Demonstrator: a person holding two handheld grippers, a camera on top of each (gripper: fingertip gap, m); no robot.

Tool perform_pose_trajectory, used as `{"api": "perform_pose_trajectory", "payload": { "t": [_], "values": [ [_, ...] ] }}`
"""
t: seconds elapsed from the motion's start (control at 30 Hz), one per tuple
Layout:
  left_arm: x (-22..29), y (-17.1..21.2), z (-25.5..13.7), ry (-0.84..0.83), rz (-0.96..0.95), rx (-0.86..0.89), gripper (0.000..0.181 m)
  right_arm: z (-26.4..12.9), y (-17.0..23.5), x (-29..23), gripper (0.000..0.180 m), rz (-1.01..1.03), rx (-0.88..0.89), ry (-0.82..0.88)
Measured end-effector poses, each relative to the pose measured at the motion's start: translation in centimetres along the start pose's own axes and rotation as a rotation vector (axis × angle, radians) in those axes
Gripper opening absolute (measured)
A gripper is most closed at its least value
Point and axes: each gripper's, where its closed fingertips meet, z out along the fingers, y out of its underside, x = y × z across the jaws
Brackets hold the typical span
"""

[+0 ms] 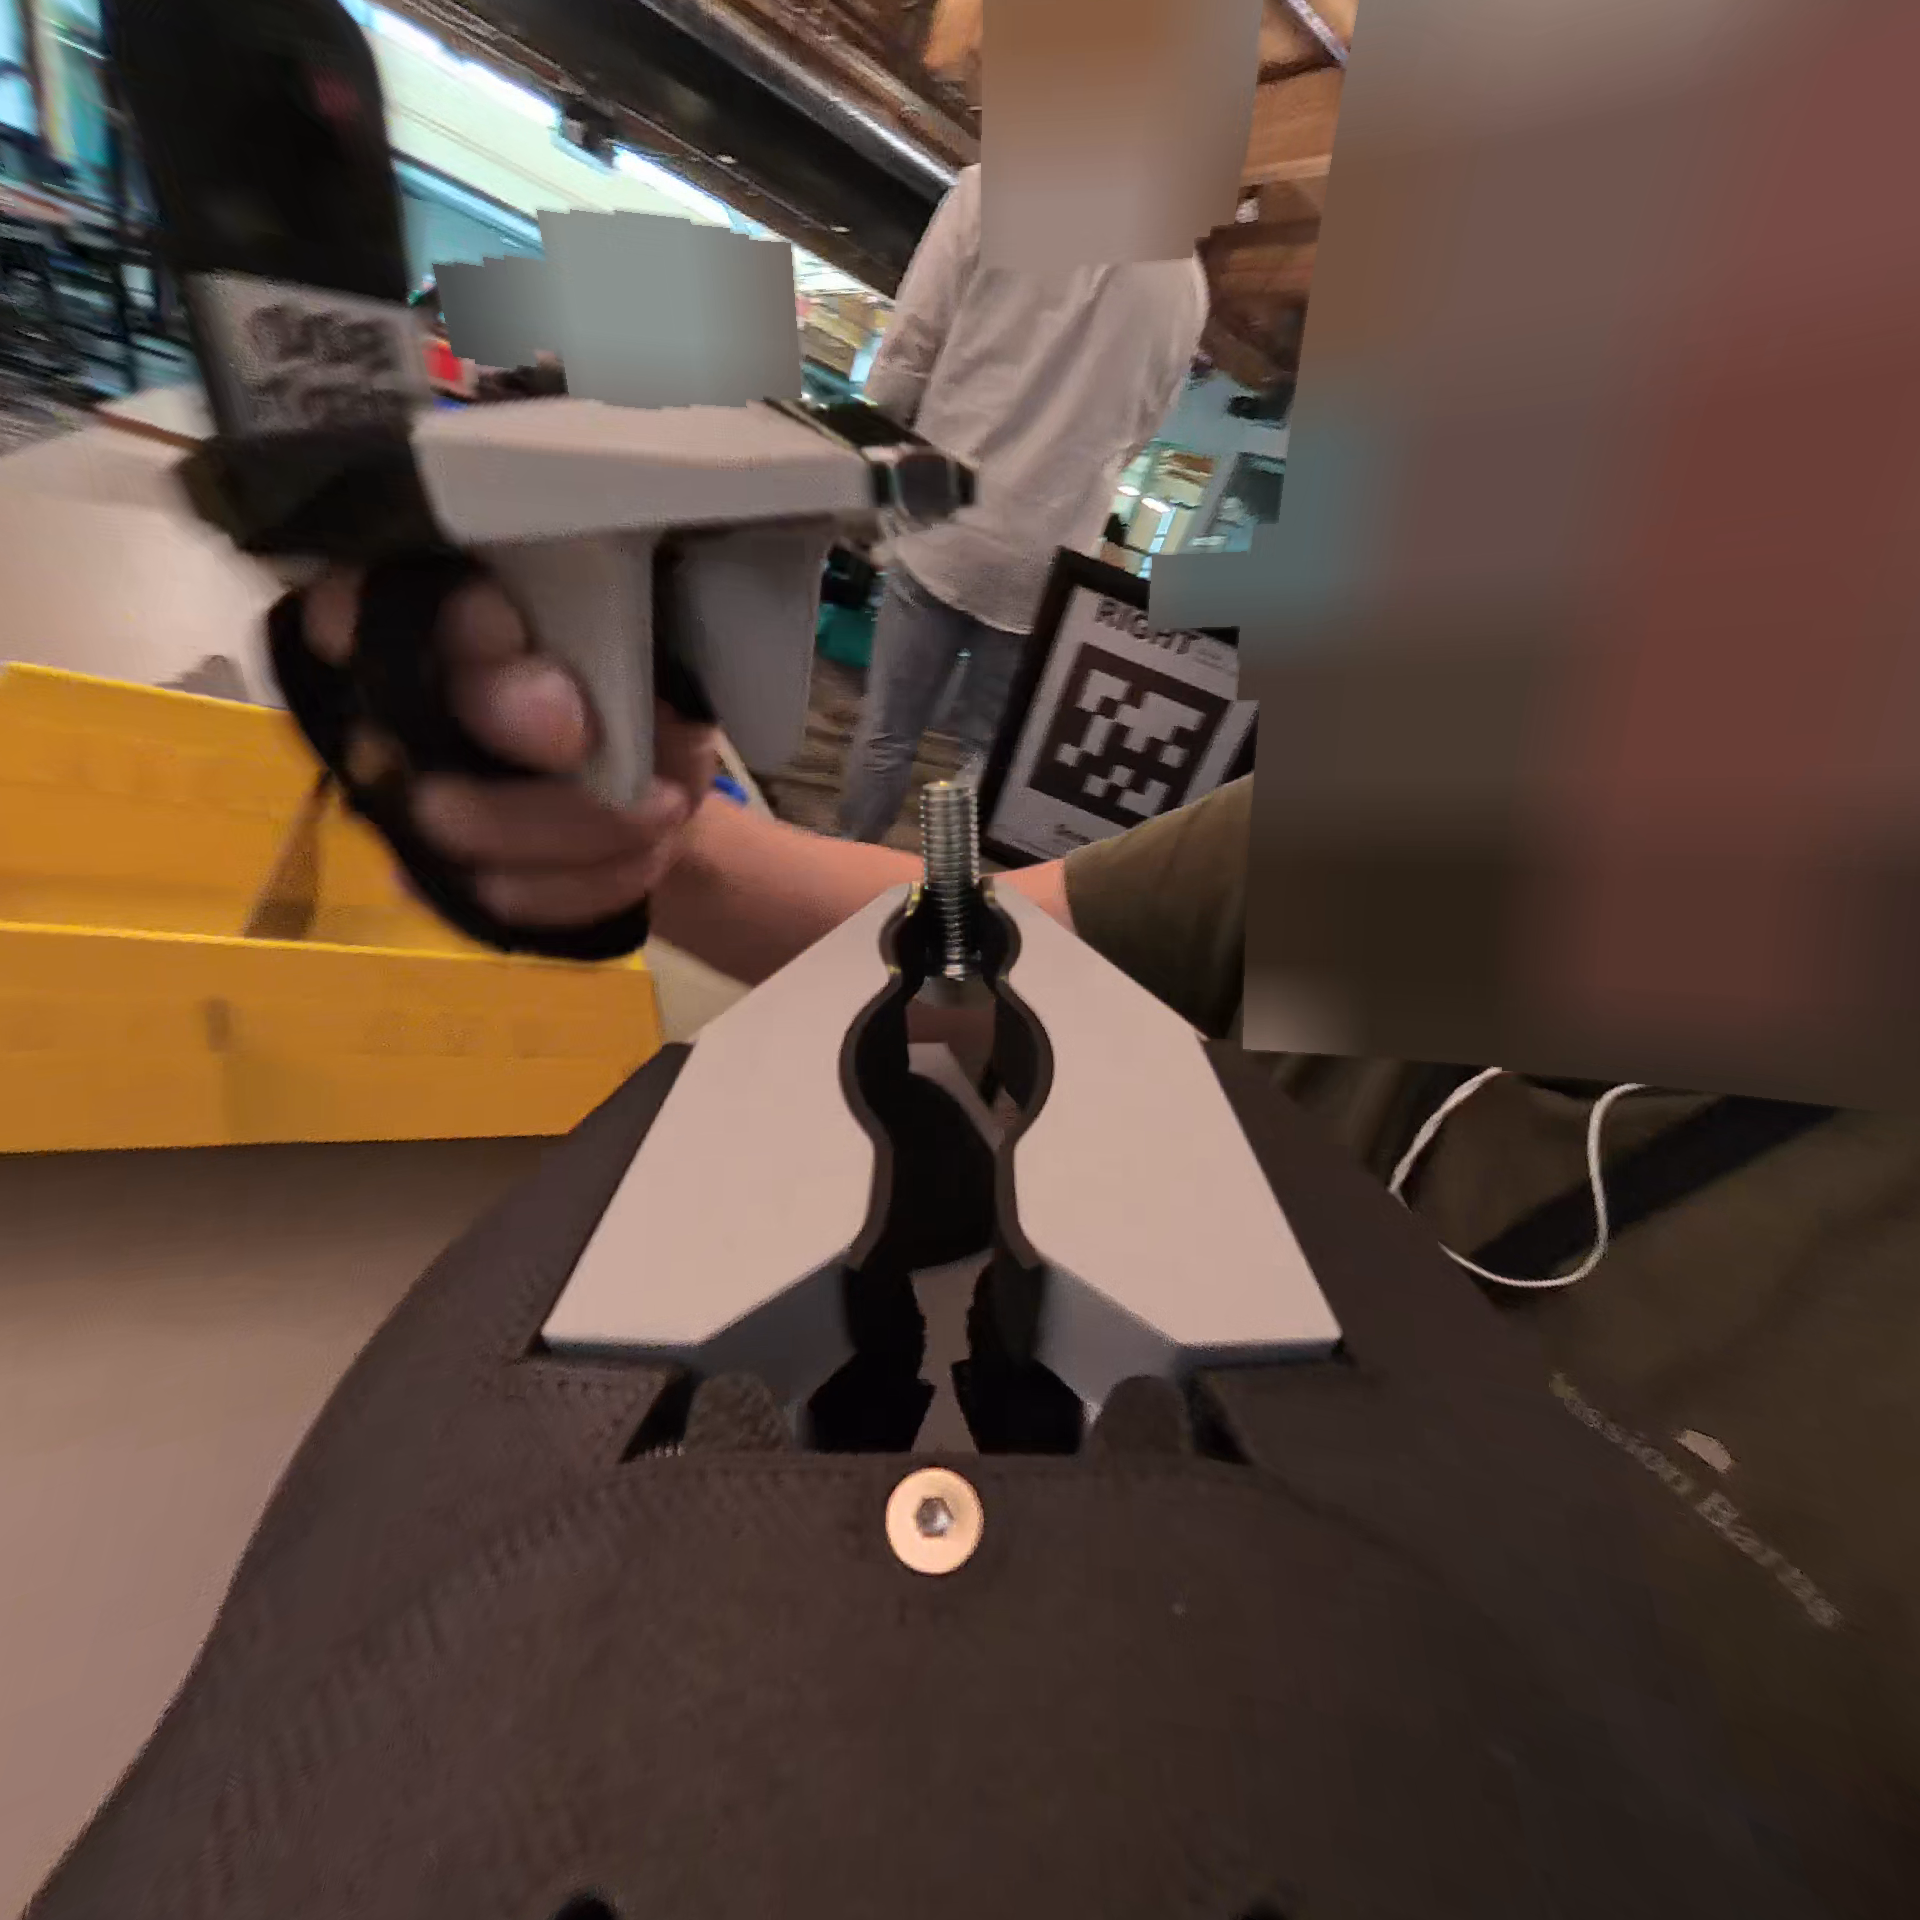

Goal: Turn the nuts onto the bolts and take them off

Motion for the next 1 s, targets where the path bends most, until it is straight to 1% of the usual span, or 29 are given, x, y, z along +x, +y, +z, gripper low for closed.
{"api": "perform_pose_trajectory", "payload": {
  "t": [0.03,0.07,0.1,0.13,0.17,0.2,0.27,0.3,0.33,0.37,0.47,0.53,0.6,0.67,0.7,0.73,0.77,0.83,0.9,0.97,1.0],
  "values": [
    [-0.3,-0.1,-0.4,-0.038,0.016,0.000,0.007,-1.5,-0.3,-0.3,0.016,-0.085,-0.077,0.121],
    [-0.8,-0.2,-1.0,-0.090,0.039,-0.008,0.008,-3.7,-0.4,-0.7,0.016,-0.188,-0.181,0.264],
    [-1.2,-0.1,-1.5,-0.148,0.070,-0.030,0.007,-6.7,-0.3,-1.0,0.017,-0.291,-0.298,0.420],
    [-1.5,-0.1,-2.1,-0.200,0.105,-0.056,0.007,-10.4,0.0,-1.0,0.017,-0.378,-0.419,0.578],
    [-1.7,-0.1,-2.6,-0.246,0.140,-0.078,0.007,-14.4,0.7,-1.2,0.017,-0.417,-0.523,0.705],
    [-2.0,-0.2,-2.9,-0.288,0.171,-0.093,0.007,-17.9,2.1,-1.6,0.017,-0.385,-0.609,0.776],
    [-2.1,-0.7,-3.3,-0.334,0.214,-0.102,0.007,-24.0,6.6,-2.0,0.017,-0.151,-0.758,0.874],
    [-2.1,-0.8,-3.3,-0.338,0.222,-0.106,0.007,-26.4,9.0,-2.0,0.017,-0.041,-0.836,0.913],
    [-2.1,-0.8,-3.3,-0.343,0.226,-0.111,0.007,-27.7,11.3,-2.0,0.017,0.026,-0.910,0.923],
    [-2.4,-0.8,-3.2,-0.353,0.230,-0.116,0.007,-28.2,13.3,-1.7,0.017,0.051,-0.979,0.910],
    [-3.4,0.0,-3.0,-0.386,0.235,-0.147,0.007,-28.9,18.0,-0.5,0.018,0.077,-1.198,0.859],
    [-4.2,0.7,-2.9,-0.403,0.229,-0.173,0.007,-30.6,20.1,0.2,0.021,0.111,-1.307,0.866],
    [-5.2,1.5,-3.0,-0.430,0.217,-0.201,0.007,-32.2,21.0,0.4,0.025,0.166,-1.344,0.925],
    [-6.5,2.1,-3.4,-0.474,0.207,-0.220,0.007,-32.5,19.7,0.3,0.038,0.156,-1.314,0.989],
    [-7.2,2.4,-3.6,-0.498,0.198,-0.228,0.007,-32.5,18.5,0.2,0.042,0.112,-1.303,1.023],
    [-7.8,2.7,-3.8,-0.517,0.189,-0.236,0.007,-31.9,16.9,0.2,0.042,0.046,-1.272,1.052],
    [-8.4,3.0,-3.9,-0.535,0.180,-0.241,0.007,-30.4,15.1,0.3,0.042,-0.028,-1.210,1.064],
    [-9.3,3.6,-3.7,-0.556,0.161,-0.244,0.007,-25.6,11.0,0.8,0.039,-0.178,-1.009,1.057],
    [-9.9,3.9,-3.2,-0.556,0.141,-0.232,0.007,-19.2,7.6,1.0,0.035,-0.271,-0.751,0.977],
    [-10.0,4.0,-2.6,-0.547,0.122,-0.207,0.007,-12.8,5.9,0.9,0.024,-0.268,-0.505,0.821],
    [-9.9,3.9,-2.4,-0.542,0.120,-0.196,0.007,-10.4,5.8,1.1,0.024,-0.234,-0.430,0.756]
  ]
}}
